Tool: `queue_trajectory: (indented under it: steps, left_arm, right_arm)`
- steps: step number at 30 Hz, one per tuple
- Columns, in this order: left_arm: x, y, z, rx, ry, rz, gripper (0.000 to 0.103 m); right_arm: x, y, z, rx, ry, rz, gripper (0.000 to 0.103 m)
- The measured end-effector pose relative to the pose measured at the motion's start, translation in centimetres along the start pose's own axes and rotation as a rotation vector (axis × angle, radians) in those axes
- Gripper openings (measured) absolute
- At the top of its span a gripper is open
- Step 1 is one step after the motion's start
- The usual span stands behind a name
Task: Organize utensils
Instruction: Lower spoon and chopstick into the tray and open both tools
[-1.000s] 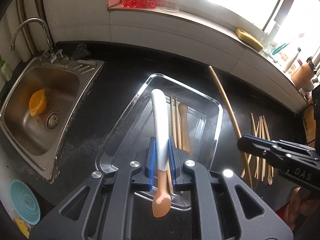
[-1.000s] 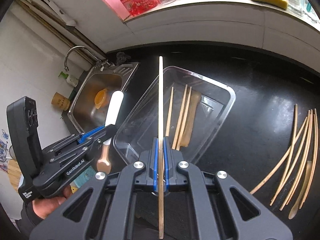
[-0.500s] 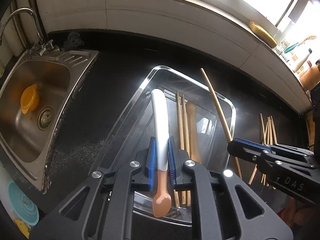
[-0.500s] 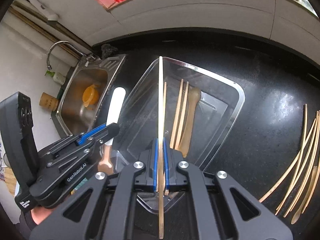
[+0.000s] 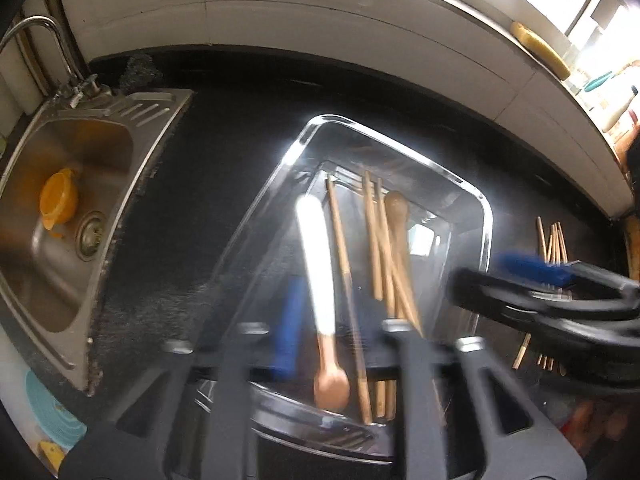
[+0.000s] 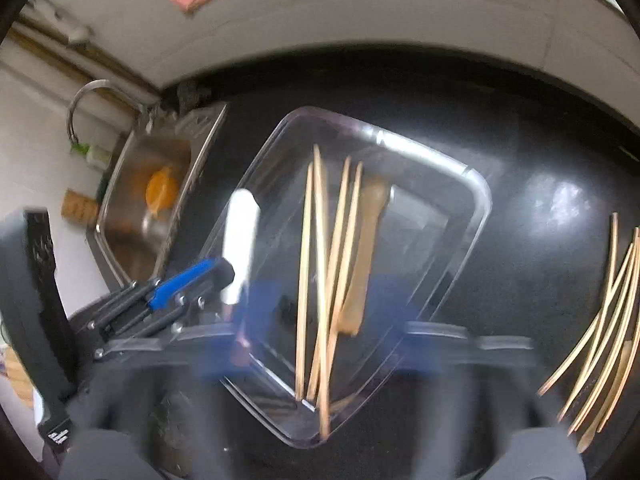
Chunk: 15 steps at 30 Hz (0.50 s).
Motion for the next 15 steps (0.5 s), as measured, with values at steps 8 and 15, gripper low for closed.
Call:
queue_trajectory:
  steps: [8, 15]
  left_arm:
    - [-2.8, 0.0, -1.6, -0.026, 0.014, 0.061, 0.097]
    - [-3.5, 0.1, -1.1, -0.033, 0.015, 0.069, 0.097]
  right_arm:
    - [-2.7, 1.4, 1.8, 0.047, 0.027, 0.066, 0.096]
    - [-3.2, 1.0, 1.4, 0.037, 0.034, 0.066, 0.096]
Point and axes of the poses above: each gripper's, at about its wrist camera, not at the fingertips, and x roughly the way its jaws point, z to its right, y to its top, the point moved 6 cm from there along x, roughly the way its jaws point, and after that the axes turned 6 degrees about z, right-handed, at the moved point
